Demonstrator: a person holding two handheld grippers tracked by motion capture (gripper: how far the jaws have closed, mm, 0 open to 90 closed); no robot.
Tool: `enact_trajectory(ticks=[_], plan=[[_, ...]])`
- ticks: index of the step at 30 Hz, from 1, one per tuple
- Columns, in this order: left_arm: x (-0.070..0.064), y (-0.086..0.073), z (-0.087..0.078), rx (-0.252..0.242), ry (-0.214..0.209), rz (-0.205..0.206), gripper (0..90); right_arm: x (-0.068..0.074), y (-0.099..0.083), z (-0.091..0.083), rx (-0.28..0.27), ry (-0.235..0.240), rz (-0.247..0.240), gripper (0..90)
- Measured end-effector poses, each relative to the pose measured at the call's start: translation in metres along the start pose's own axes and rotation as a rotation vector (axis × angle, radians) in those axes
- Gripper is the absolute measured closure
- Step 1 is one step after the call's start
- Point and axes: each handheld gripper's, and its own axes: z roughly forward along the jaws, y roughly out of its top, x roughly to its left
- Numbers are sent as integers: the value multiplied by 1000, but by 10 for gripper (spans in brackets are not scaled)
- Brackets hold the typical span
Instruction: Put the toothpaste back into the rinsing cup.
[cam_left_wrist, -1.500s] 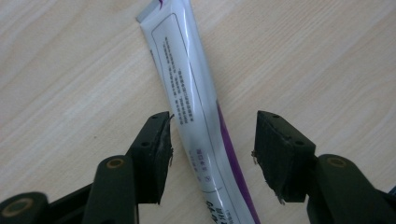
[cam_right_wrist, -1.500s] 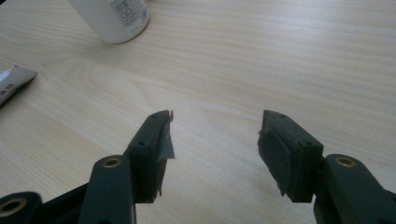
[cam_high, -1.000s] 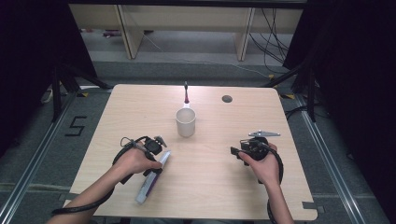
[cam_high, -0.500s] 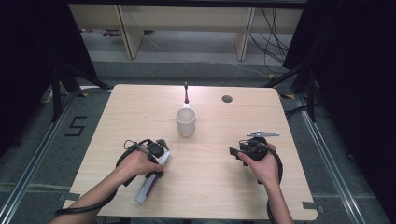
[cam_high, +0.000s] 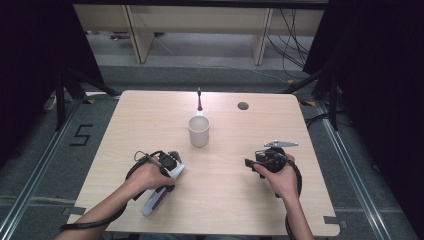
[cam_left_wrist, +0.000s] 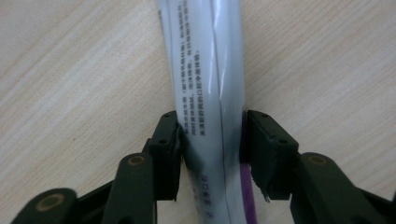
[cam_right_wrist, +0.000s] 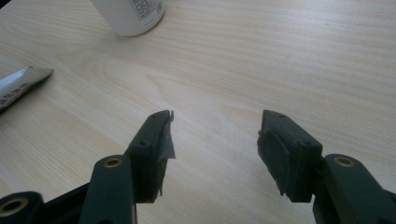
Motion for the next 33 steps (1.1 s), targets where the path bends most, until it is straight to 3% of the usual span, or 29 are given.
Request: enact_trajectory(ticks=[2, 5, 8, 15, 26, 30, 32, 33], plan=[[0, 0, -2, 24, -1, 15, 596, 0, 0, 0, -2, 0, -1, 444], [0, -3, -2, 9, -5, 39, 615, 0, 0, 0, -1, 1, -4, 444], [1, -5, -4, -11, -8, 97, 641, 0, 0, -1, -2, -1, -6, 445], [5, -14, -6, -84, -53, 169, 720, 0, -1, 0, -3, 9, -1, 446], [8, -22, -12, -139, -92, 195, 752, 1, 0, 0, -3, 10, -4, 446], [10, -23, -20, -196, -99, 203, 754, 1, -1, 0, -4, 15, -4, 447], [11, -24, -26, -241, -98, 212, 754, 2, -1, -1, -3, 18, 5, 447], [10, -25, -27, -286, -104, 196, 754, 3, -1, -1, -4, 16, 7, 447]])
